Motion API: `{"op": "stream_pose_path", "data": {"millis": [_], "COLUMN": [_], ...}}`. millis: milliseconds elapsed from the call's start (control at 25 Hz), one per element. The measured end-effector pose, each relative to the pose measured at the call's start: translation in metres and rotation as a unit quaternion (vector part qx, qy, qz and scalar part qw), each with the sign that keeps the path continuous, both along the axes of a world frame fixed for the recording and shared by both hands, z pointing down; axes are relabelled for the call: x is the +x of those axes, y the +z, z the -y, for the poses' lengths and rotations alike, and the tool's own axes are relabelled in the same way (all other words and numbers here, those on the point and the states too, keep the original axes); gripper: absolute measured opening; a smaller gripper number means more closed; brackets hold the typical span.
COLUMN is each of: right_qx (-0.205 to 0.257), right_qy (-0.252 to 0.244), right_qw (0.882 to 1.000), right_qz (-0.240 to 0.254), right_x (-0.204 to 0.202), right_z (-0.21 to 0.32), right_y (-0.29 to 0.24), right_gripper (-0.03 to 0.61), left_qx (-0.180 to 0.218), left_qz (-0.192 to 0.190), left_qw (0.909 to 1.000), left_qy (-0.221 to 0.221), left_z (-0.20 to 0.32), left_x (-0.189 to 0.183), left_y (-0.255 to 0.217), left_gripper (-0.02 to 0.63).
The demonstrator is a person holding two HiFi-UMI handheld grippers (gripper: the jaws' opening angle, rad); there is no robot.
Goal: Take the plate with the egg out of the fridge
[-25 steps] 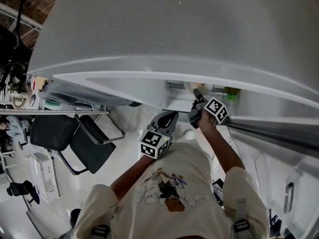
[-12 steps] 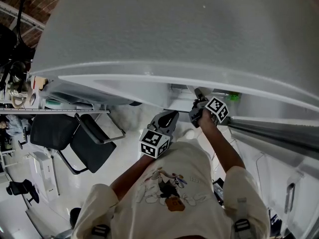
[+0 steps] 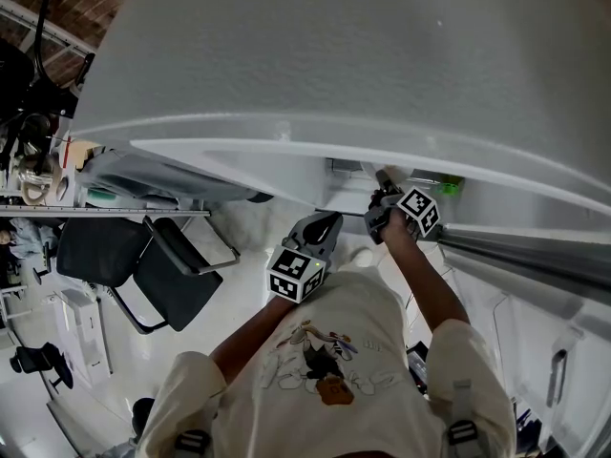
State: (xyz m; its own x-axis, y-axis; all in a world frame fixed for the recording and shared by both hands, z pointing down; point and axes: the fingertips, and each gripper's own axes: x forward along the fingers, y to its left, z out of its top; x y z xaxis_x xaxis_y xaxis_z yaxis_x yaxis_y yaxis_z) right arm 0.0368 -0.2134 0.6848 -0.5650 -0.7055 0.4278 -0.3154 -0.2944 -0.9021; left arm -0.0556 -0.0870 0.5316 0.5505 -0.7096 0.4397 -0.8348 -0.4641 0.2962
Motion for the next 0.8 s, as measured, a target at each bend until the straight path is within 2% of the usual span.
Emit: {"op": "stream_pose_path", "data": {"millis": [800], "right_qx": [-0.009], "right_qy": [0.048], "right_qw": [0.998], "right_qz": [0.046], "right_x": [0.0055], "right_z": [0.0000], "right_y": [-0.0023], "right_gripper": [0.032], "left_qx": [0.001], "left_qz": [0.002], "left_qw": [0.9995], "left_qy": [0.031], "left_z": [-0.0029], "left_x": [-0.0078], "left_y": [-0.0072], "left_gripper": [0.009]}}
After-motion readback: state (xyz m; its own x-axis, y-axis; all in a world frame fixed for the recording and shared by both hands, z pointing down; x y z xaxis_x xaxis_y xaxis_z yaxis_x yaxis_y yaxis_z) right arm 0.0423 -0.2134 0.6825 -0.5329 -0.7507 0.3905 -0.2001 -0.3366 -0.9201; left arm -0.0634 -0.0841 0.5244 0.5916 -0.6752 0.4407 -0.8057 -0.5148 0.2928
